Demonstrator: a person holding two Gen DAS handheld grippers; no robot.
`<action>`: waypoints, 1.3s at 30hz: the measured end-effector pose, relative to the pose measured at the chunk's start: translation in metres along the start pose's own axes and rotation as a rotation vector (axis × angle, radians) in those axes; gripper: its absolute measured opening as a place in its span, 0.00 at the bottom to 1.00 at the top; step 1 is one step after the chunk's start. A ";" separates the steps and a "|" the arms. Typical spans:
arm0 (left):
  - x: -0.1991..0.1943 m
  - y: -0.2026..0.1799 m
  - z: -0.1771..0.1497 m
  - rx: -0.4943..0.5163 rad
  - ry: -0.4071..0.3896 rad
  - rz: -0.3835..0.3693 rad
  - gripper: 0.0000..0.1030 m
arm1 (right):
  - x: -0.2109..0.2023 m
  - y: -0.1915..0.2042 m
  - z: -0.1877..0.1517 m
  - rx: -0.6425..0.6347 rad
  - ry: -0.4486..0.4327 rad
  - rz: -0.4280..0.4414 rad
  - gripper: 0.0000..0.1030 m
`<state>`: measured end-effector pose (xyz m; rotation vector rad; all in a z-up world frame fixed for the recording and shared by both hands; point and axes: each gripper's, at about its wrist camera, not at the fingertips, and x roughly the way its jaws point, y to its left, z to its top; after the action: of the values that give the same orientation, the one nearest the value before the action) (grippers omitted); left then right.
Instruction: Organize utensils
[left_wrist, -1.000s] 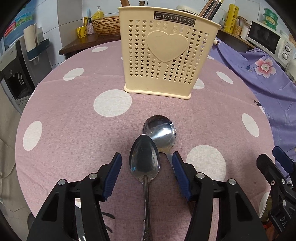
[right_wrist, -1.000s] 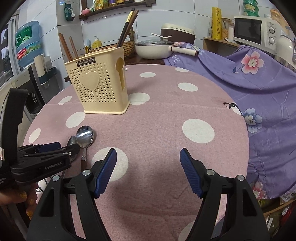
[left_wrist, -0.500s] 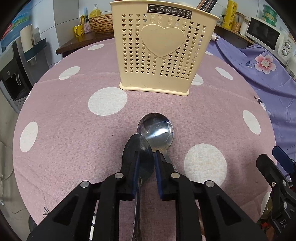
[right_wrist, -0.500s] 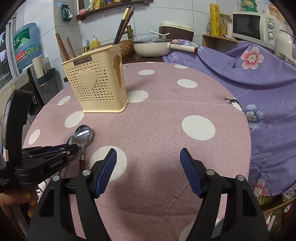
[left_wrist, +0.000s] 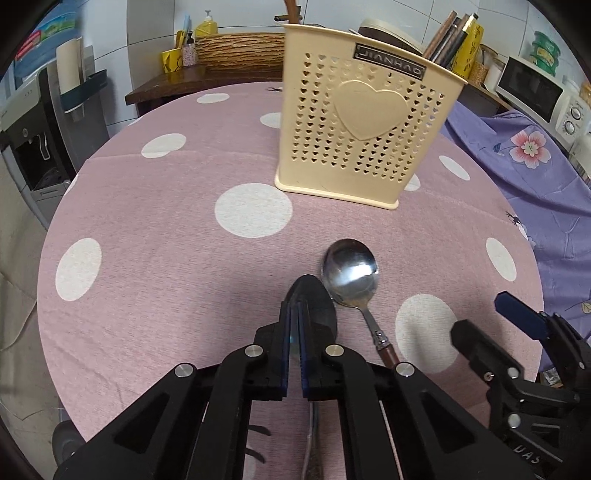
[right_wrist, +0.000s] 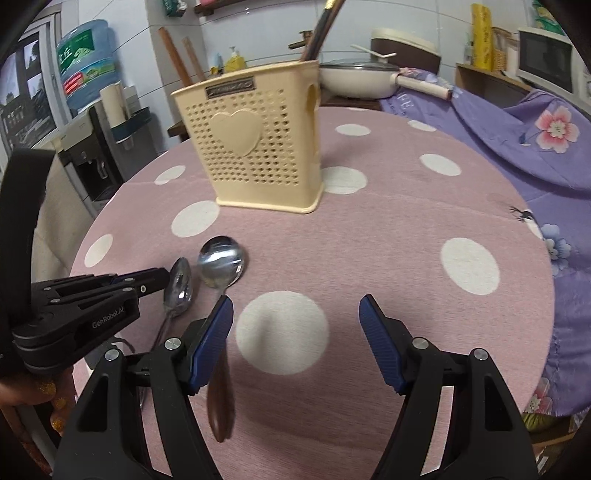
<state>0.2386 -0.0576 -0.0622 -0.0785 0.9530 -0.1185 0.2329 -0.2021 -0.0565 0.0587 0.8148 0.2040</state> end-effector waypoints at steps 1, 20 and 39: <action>0.000 0.003 0.000 -0.007 0.002 -0.004 0.04 | 0.002 0.002 0.000 -0.005 0.004 0.001 0.69; 0.010 -0.023 -0.008 0.056 0.006 -0.030 0.40 | -0.002 -0.026 -0.003 0.081 0.002 -0.051 0.69; 0.019 -0.029 -0.007 0.068 0.019 0.024 0.39 | 0.001 -0.030 -0.005 0.109 0.018 -0.059 0.69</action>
<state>0.2418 -0.0893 -0.0787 -0.0035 0.9678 -0.1300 0.2351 -0.2312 -0.0646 0.1349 0.8439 0.1046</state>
